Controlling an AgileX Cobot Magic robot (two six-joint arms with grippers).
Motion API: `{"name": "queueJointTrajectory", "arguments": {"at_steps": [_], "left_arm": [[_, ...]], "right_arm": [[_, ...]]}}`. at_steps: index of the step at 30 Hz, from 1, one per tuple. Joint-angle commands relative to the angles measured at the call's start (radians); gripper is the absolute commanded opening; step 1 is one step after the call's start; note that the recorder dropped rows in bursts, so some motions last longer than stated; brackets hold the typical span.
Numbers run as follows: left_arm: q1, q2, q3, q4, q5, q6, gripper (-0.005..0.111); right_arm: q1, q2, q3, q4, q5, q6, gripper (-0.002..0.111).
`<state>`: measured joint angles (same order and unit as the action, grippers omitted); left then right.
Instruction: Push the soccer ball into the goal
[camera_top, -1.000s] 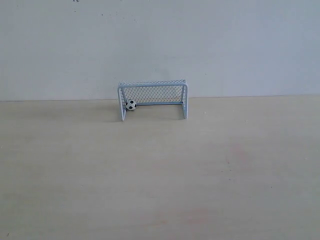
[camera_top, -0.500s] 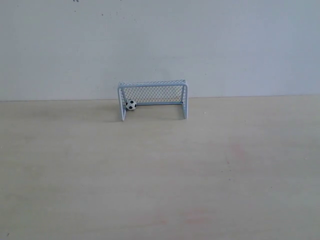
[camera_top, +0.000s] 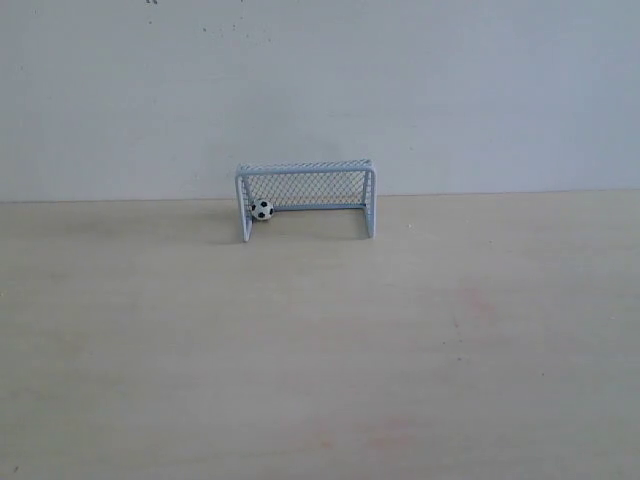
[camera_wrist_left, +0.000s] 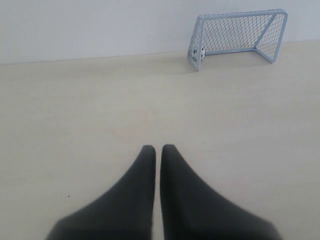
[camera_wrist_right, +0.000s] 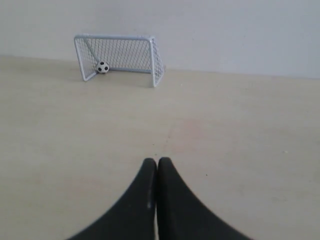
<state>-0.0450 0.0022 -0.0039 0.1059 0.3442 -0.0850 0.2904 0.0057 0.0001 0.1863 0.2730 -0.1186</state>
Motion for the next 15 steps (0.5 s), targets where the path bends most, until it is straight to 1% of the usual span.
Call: {"name": "queueJointTrajectory", "arguments": {"at_steps": [1,15], "left_arm": [[0.003,-0.002,0.004,0.000,-0.004,0.002,0.004],[0.003,-0.002,0.004,0.000,-0.004,0.002,0.004]], "right_arm": [[-0.003,-0.006,0.000,-0.025,0.052,-0.003,0.000],[-0.003,-0.006,0.000,-0.014,0.058,0.016,0.000]]}}
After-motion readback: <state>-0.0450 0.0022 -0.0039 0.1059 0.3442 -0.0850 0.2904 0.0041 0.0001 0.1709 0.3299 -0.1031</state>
